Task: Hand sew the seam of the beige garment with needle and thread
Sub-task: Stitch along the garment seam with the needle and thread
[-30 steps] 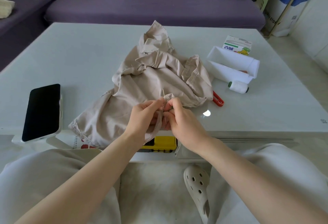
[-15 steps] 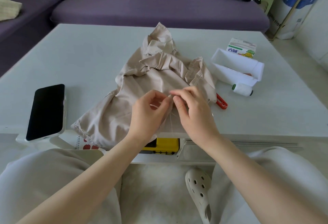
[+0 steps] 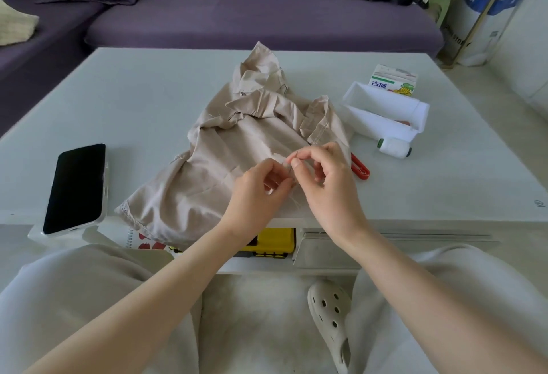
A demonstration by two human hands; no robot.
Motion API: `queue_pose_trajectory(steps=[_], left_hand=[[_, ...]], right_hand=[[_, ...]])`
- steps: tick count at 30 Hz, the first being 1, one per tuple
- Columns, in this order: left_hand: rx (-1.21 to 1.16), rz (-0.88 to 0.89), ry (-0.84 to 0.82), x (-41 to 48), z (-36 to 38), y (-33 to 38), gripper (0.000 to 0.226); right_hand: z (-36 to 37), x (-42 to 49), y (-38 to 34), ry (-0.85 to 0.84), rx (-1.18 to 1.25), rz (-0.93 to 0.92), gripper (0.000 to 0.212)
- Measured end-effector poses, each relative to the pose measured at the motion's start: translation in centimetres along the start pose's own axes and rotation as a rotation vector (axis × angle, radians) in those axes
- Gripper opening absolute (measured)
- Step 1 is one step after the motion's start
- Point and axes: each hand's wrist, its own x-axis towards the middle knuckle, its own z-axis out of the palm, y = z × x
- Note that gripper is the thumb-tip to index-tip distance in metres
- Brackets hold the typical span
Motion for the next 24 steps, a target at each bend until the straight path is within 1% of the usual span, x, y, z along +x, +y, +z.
queue_pose_trajectory(steps=[2, 4, 7, 8, 10, 12, 14, 15, 18, 20, 22, 24], left_hand=[[0.024, -0.038, -0.042, 0.0, -0.1, -0.3, 0.003], [0.063, -0.067, -0.072, -0.2, -0.5, -0.8, 0.003], [0.141, -0.08, -0.147, -0.4, -0.9, -1.2, 0.003], [0.134, -0.095, -0.164, -0.4, -1.0, -1.1, 0.005], [0.041, -0.144, -0.162, -0.2, -1.3, -0.3, 0.012], [-0.08, -0.163, -0.12, 0.2, -1.6, 1.1, 0.021], [-0.184, -0.143, -0.104, 0.6, -2.0, 2.6, 0.021], [-0.23, -0.129, -0.119, 0.7, -2.1, 3.2, 0.019], [-0.382, -0.093, -0.217, 1.0, -2.2, 4.8, 0.017], [-0.416, -0.08, -0.256, 1.3, -2.6, 5.1, 0.014], [-0.429, -0.079, -0.239, 1.8, -3.4, 4.8, 0.01], [-0.482, -0.118, -0.203, 2.1, -4.4, 4.1, 0.013]], right_hand=[[-0.3, 0.1, -0.1, 0.059, 0.019, -0.05, 0.014], [-0.8, 0.4, 0.2, 0.109, 0.073, -0.043, 0.02], [-1.3, 1.1, 0.5, 0.133, 0.26, 0.091, 0.019], [-1.5, 1.4, 0.6, 0.131, 0.33, 0.136, 0.02], [-1.9, 1.8, 0.5, 0.128, 0.442, 0.215, 0.024], [-2.2, 2.1, 0.5, 0.118, 0.574, 0.295, 0.024], [-2.3, 2.3, 0.5, 0.09, 0.68, 0.371, 0.024], [-2.3, 2.3, 0.5, 0.076, 0.686, 0.4, 0.024], [-2.4, 2.2, 0.8, 0.053, 0.58, 0.396, 0.025], [-2.5, 2.0, 1.0, 0.03, 0.449, 0.363, 0.025], [-2.8, 1.6, 1.5, 0.002, 0.238, 0.303, 0.022], [-2.9, 0.9, 1.9, -0.067, -0.007, 0.22, 0.017]])
